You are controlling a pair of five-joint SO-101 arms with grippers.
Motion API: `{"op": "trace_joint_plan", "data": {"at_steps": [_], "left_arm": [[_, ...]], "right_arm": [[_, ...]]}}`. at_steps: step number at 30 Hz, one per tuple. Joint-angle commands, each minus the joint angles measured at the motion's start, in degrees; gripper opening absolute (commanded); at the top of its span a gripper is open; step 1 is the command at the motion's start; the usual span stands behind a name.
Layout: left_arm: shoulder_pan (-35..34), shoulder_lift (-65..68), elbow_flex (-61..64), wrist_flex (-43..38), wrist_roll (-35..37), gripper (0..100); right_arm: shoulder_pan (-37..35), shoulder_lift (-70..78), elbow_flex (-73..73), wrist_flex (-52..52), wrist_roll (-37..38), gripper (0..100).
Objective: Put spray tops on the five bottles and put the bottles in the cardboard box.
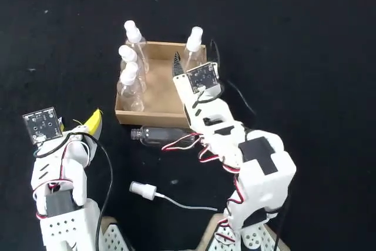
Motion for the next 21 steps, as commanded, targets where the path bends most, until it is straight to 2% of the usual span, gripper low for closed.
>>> {"op": "trace_joint_plan", "data": {"at_steps": [1, 8, 21], "left_arm": [[-0.4, -0.35, 1.27, -1.32, -0.62, 21], [-0.4, -0.35, 1.27, -1.32, -0.62, 21], [-0.4, -0.35, 1.27, -1.32, -0.62, 21]], "right_arm": [[-0.88, -3.91, 0.48, -0.26, 0.09, 31.9], [-0.88, -4.7, 1.36, -0.53, 0.35, 31.9], [-0.88, -19.21, 15.08, -0.09, 0.0, 31.9]]}}
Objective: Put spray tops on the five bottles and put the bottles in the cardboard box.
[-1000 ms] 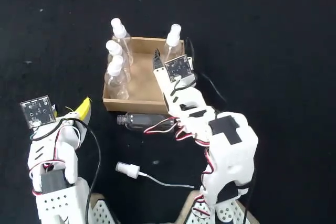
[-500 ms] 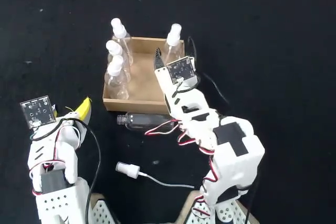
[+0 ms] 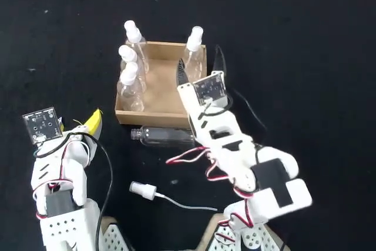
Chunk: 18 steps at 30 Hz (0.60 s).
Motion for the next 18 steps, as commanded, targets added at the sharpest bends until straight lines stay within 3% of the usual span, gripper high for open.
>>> {"op": "trace_joint_plan", "data": {"at_steps": [1, 9, 18], "left_arm": [[-0.4, -0.35, 1.27, -1.32, -0.62, 21], [-0.4, -0.35, 1.27, -1.32, -0.62, 21], [-0.4, -0.35, 1.27, -1.32, -0.62, 21]], "right_arm": [[-1.05, -4.88, 1.71, -0.09, -0.09, 31.9], [-0.79, -12.44, 4.79, -0.09, -5.98, 31.9], [2.02, -27.74, 17.01, 3.16, -4.48, 31.8]]}}
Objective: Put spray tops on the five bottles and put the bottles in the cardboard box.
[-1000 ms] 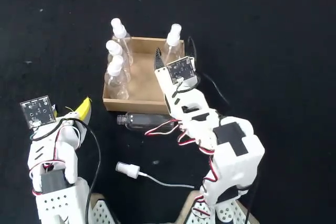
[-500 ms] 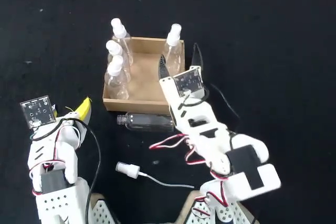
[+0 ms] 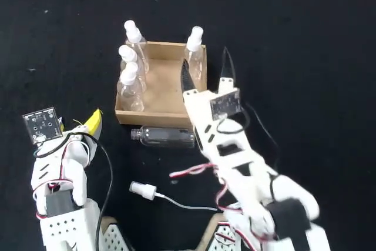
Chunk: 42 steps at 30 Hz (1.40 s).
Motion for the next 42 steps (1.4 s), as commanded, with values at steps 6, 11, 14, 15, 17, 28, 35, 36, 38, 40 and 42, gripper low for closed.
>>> {"op": "trace_joint_plan", "data": {"at_steps": [6, 11, 14, 15, 17, 28, 35, 36, 38, 40, 42], "left_arm": [[-0.4, -0.35, 1.27, -1.32, -0.62, 21], [-0.4, -0.35, 1.27, -1.32, -0.62, 21], [-0.4, -0.35, 1.27, -1.32, -0.62, 21], [-0.4, -0.35, 1.27, -1.32, -0.62, 21], [-0.4, -0.35, 1.27, -1.32, -0.62, 21], [-0.48, -0.35, 1.27, -1.32, -0.62, 21], [-3.74, -0.35, 1.27, -2.55, -0.26, 21], [-4.88, -0.35, 1.27, -3.25, -0.26, 21], [-6.99, -0.35, 1.27, -4.22, -0.18, 21], [-8.4, -0.35, 1.27, -4.66, 0.62, 21], [-9.63, -0.35, 1.27, -5.01, 2.99, 21]], "right_arm": [[9.67, -22.64, 6.2, 25.23, 0.7, 31.8], [12.66, -40.66, -2.33, 63.12, 0.88, 31.8], [10.46, -50.15, -7.16, 79.82, 1.32, 31.8], [9.58, -52.79, -7.34, 82.37, 1.49, 31.8], [8.26, -56.92, -6.9, 85.8, 4.13, 31.8], [-4.48, -62.29, -15.96, 114.02, 17.76, 31.8], [-17.67, -61.14, -21.49, 122.99, 18.9, 31.8], [-19.34, -60.0, -21.76, 122.9, 18.9, 31.8], [-22.77, -55.96, -21.85, 121.76, 18.99, 31.8], [-25.41, -50.24, -22.29, 120.0, 19.34, 31.8], [-27.69, -44.62, -23.52, 117.71, 19.43, 31.8]]}}
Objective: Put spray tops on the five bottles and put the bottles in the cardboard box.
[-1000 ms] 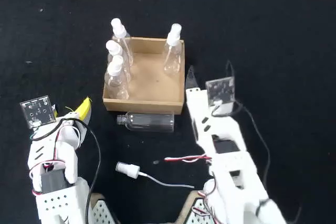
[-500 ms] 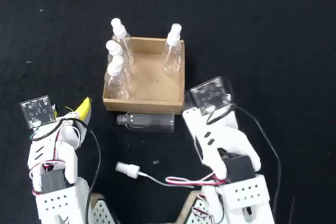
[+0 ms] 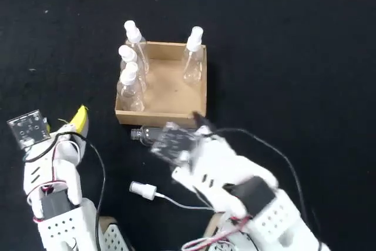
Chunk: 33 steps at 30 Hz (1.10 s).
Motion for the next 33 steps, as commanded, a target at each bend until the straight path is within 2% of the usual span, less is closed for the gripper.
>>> {"op": "trace_joint_plan", "data": {"at_steps": [1, 4, 7, 17, 26, 33], "left_arm": [[-3.03, -0.35, 1.27, -2.29, 3.43, 21], [-5.67, -0.35, 1.27, -3.16, 5.63, 21], [-7.08, -0.35, 1.27, -3.25, 7.56, 21], [-6.64, -0.35, 1.27, -3.25, 7.65, 21], [-6.64, -0.35, 1.27, -3.25, 7.65, 21], [-6.64, -0.35, 1.27, -3.25, 7.56, 21]], "right_arm": [[-4.84, 9.98, -5.23, -4.66, 0.62, 31.8], [-7.38, 17.63, -8.57, -6.51, 1.05, 31.8], [-8.26, 25.01, -10.24, -8.62, 4.75, 31.8], [-7.91, 44.44, -10.86, -19.43, 11.43, 31.9], [-7.82, 48.48, -14.29, -19.25, 11.69, 32.1], [-7.21, 48.75, -14.2, -16.09, 17.32, 31.9]]}}
